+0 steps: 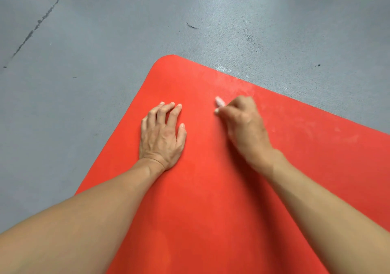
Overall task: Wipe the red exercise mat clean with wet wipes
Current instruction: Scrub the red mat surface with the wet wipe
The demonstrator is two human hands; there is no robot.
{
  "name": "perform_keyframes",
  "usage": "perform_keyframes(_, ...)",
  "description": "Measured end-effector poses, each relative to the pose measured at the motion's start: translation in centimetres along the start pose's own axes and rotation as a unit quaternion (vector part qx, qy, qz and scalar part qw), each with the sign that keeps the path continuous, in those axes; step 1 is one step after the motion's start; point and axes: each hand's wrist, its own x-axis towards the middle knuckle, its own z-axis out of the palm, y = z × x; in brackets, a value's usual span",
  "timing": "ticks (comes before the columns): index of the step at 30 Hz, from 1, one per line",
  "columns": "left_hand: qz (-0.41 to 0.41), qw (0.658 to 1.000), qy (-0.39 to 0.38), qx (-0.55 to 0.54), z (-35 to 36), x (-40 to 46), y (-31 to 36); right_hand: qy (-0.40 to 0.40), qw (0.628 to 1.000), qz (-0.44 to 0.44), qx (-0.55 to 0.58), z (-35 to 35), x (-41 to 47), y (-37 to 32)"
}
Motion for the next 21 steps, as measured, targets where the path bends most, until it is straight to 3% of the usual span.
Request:
perform_keyframes(3, -0.002, 1.000, 0.002, -0.005, 0.1, 0.0, -0.1, 0.023, 0.998, 0.061, -0.001, 0.2, -1.2, -0.7)
perform_keyframes(5, -0.003, 1.000, -0.002, -0.011, 0.2, 0.0, -0.1, -0.060, 0.997, -0.030, 0.045, -0.3, -5.3, -2.9)
perform_keyframes(7, -0.004, 1.000, -0.002, -0.012, 0.1, -0.1, -0.2, -0.174, 0.969, -0.158, 0.077, -2.1, -8.4, -2.9)
perform_keyframes(9, -0.005, 1.000, -0.002, -0.010, 0.1, -0.1, -0.1, -0.204, 0.951, -0.228, 0.036, -3.8, -7.7, 0.0)
perform_keyframes(10, -0.006, 1.000, -0.003, -0.010, 0.0, -0.1, -0.1, -0.169, 0.963, -0.208, 0.011, -4.2, -6.9, 1.8)
perform_keyframes(12, -0.006, 1.000, -0.008, -0.003, 0.0, -0.1, 0.0, -0.050, 0.995, -0.084, -0.008, -4.3, -5.5, 3.8)
perform_keyframes(14, -0.008, 1.000, -0.011, 0.007, -0.2, -0.1, 0.2, 0.027, 0.999, 0.026, -0.035, -3.3, -5.4, 3.2)
perform_keyframes(21, 0.072, 0.997, -0.040, 0.004, -0.1, -0.6, 5.1, 0.033, 0.998, 0.033, -0.052, -3.1, -6.0, 2.6)
